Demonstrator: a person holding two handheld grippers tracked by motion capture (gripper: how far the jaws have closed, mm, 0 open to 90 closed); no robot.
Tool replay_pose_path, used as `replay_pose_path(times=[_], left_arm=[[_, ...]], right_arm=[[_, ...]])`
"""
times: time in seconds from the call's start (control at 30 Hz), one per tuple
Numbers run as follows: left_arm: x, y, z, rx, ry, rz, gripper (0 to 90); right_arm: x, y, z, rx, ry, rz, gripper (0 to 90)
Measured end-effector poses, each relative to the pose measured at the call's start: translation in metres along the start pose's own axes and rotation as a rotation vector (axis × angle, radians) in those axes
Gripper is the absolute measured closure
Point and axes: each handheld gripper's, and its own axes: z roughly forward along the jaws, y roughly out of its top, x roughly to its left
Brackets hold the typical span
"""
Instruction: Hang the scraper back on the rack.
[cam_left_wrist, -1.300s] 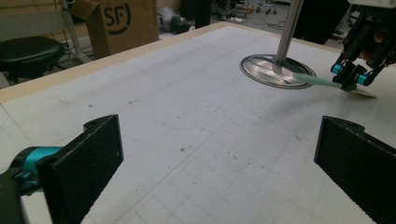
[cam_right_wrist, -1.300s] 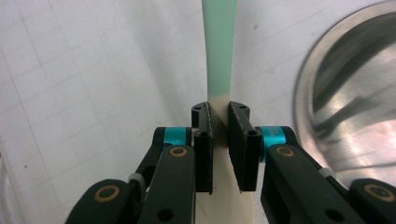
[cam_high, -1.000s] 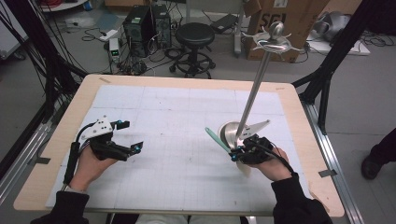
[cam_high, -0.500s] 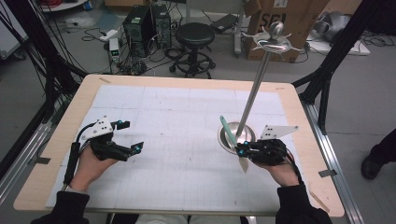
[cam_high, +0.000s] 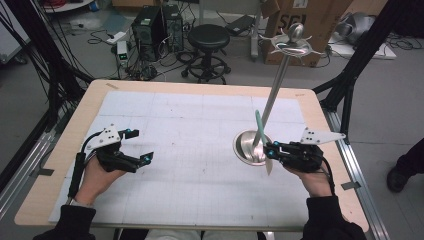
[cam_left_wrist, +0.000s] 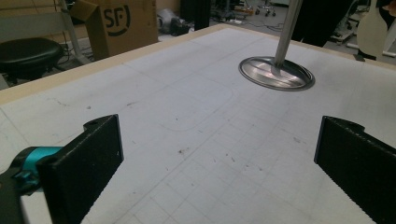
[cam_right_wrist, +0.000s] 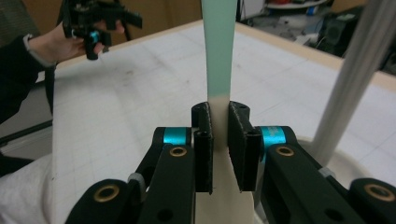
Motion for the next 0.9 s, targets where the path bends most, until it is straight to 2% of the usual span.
replay_pose_path(times=[0.3, 0.73, 0.9], left_arm=[[0.000, 0.000, 0.000, 0.002, 0.002, -0.001, 1.7], [0.000, 0.000, 0.000, 0.003, 0.003, -0.001, 1.7], [0.000, 0.000, 0.000, 0.004, 0.004, -0.003, 1.7]], right_arm=[[-0.009, 0.016, -0.024, -0.121, -0.026, 0.012, 81.2], [-0.021, 0.040, -0.050, -0.151, -0.076, -0.003, 81.2], [-0.026, 0.045, -0.058, -0.163, -0.079, -0.004, 81.2]])
